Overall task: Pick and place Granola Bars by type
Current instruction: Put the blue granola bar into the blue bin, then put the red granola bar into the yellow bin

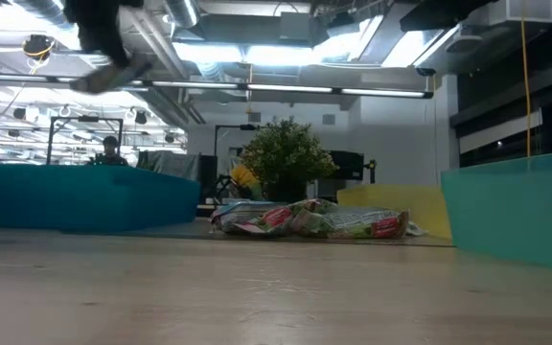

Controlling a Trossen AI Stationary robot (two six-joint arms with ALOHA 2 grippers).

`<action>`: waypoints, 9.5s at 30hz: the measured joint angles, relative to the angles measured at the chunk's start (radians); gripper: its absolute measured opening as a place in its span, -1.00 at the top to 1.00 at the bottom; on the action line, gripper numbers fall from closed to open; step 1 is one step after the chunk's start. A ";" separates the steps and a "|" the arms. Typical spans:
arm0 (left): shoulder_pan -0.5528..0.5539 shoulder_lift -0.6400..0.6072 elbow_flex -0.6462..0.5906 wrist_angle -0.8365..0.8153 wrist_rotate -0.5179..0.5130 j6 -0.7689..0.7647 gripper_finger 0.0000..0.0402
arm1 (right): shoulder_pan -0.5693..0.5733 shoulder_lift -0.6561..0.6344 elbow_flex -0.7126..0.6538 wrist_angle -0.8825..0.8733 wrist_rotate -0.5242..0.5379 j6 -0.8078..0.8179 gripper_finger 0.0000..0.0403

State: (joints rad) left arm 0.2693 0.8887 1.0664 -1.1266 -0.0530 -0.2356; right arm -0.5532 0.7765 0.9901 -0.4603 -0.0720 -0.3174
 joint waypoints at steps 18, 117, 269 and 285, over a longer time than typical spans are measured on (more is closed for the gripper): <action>0.167 0.000 -0.361 0.140 0.060 -0.175 0.99 | 0.000 0.000 0.000 -0.001 0.000 -0.001 0.00; -0.146 -0.885 -1.058 1.145 0.038 0.118 0.98 | -0.005 0.072 0.000 0.083 0.001 0.001 0.00; -0.146 -0.885 -1.058 1.145 0.037 0.118 0.97 | 0.455 0.783 0.803 -0.811 0.535 0.758 0.81; -0.146 -0.884 -1.058 1.145 0.036 0.118 0.96 | 0.080 0.673 0.803 -0.921 0.501 0.488 0.82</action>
State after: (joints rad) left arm 0.1230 0.0044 0.0082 0.0185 -0.0170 -0.1177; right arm -0.4732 1.4490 1.7931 -1.3815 0.4293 0.1709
